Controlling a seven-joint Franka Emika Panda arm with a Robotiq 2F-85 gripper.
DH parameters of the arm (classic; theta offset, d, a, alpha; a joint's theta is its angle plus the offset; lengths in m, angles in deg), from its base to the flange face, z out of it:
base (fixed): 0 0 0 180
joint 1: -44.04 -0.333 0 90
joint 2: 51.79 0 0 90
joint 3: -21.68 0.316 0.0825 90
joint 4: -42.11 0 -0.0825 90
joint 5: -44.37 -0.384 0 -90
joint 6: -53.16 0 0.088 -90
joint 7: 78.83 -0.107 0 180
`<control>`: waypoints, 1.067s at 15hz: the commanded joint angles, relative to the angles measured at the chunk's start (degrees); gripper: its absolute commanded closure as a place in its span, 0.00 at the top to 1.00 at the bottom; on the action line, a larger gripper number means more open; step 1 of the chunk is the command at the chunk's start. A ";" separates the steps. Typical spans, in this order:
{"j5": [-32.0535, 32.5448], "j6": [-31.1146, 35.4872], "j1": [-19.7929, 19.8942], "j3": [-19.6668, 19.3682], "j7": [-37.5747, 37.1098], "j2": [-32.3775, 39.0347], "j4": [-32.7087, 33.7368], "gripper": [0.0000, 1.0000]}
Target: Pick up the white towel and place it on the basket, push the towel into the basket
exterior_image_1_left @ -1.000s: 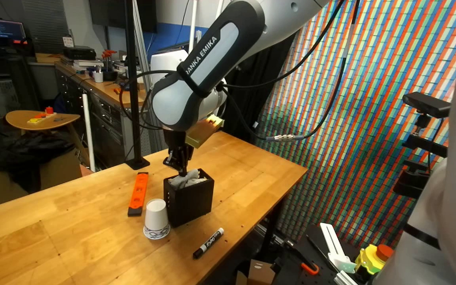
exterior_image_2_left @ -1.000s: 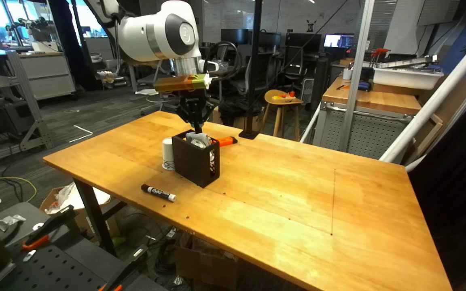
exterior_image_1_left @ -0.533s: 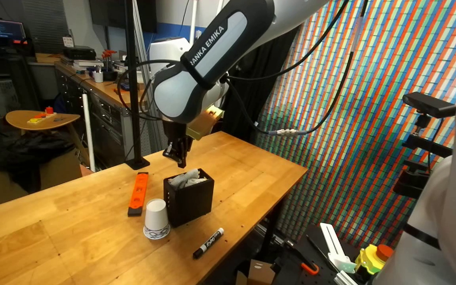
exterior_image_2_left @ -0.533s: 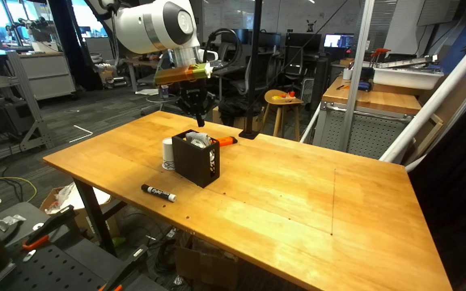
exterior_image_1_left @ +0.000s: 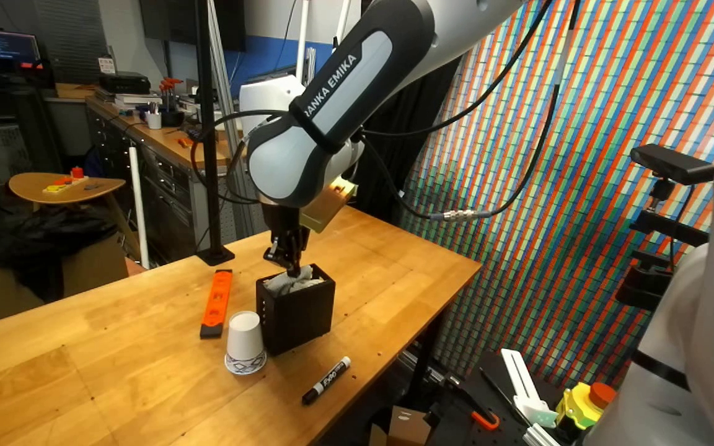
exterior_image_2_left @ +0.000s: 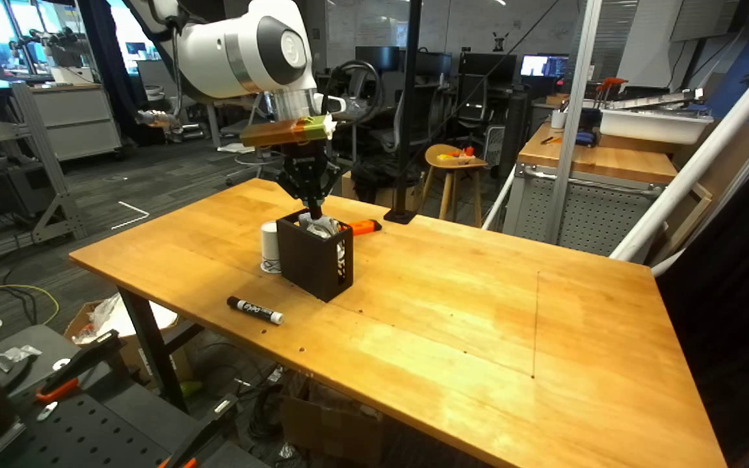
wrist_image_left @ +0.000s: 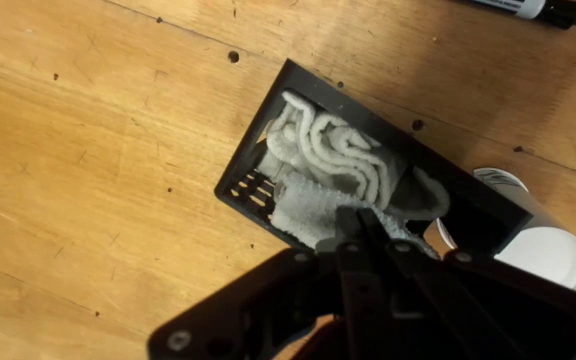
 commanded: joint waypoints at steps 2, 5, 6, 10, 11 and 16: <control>-0.44 1.22 -0.31 0.51 -0.60 0.31 -1.44 0.07; -1.45 1.86 -0.33 1.06 -0.60 1.84 -1.62 0.06; -1.76 1.98 -0.33 1.19 -0.65 2.39 -1.67 0.07; -3.47 2.62 -0.01 1.18 -1.33 4.60 -2.31 0.06; -4.15 3.06 0.13 1.20 -1.54 5.03 -2.54 0.06; -8.77 4.05 0.70 1.25 -2.56 4.95 -3.90 0.06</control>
